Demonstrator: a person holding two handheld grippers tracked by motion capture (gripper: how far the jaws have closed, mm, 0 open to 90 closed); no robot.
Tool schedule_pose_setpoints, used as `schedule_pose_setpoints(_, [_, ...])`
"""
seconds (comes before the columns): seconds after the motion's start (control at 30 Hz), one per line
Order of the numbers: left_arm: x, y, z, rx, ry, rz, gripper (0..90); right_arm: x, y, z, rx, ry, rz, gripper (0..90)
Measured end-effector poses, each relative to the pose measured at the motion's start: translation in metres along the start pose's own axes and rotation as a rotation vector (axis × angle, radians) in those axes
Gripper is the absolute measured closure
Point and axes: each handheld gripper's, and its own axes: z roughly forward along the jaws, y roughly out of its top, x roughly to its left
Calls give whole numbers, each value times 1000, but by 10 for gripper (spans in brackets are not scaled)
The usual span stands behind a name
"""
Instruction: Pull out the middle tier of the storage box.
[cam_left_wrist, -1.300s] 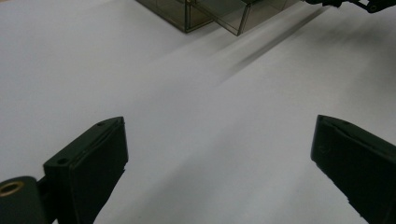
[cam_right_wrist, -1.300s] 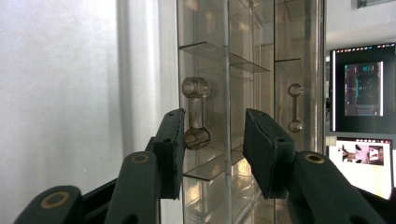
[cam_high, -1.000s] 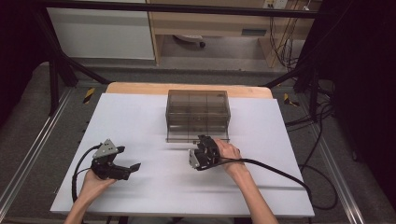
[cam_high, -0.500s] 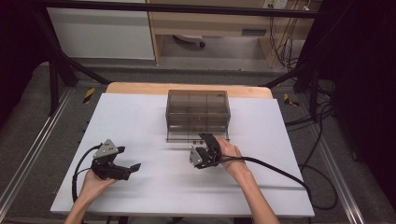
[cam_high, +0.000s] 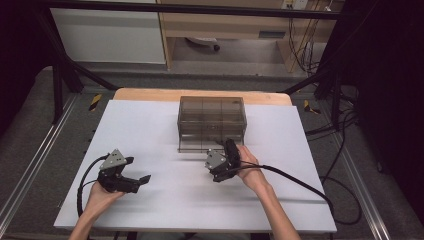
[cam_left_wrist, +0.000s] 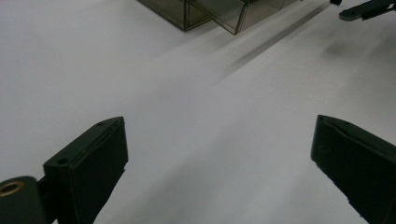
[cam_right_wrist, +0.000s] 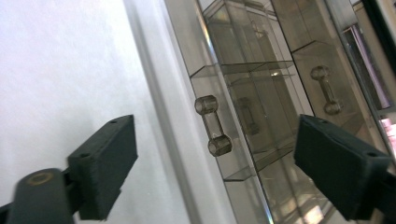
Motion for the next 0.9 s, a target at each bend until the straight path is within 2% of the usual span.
schedule_pose_setpoints(0.13, [0, 0, 0, 0, 0, 0, 33, -5, -2, -7, -23, 24, 92, 95])
schedule_pose_setpoints(0.27, [0, 0, 0, 1, 0, -1, 33, -9, -8, -15, -73, 50, 187, 96])
schedule_pose_setpoints(0.33, [0, 0, 1, 1, 0, -1, 33, -10, -11, -18, -86, 58, 218, 94])
schedule_pose_setpoints(0.53, [0, 0, 1, 4, -2, 0, 34, -13, -21, -27, -99, 99, 334, 70])
schedule_pose_setpoints(0.9, [-1, 0, 2, 6, -3, 1, 33, -22, -43, -45, -112, 129, 516, 33])
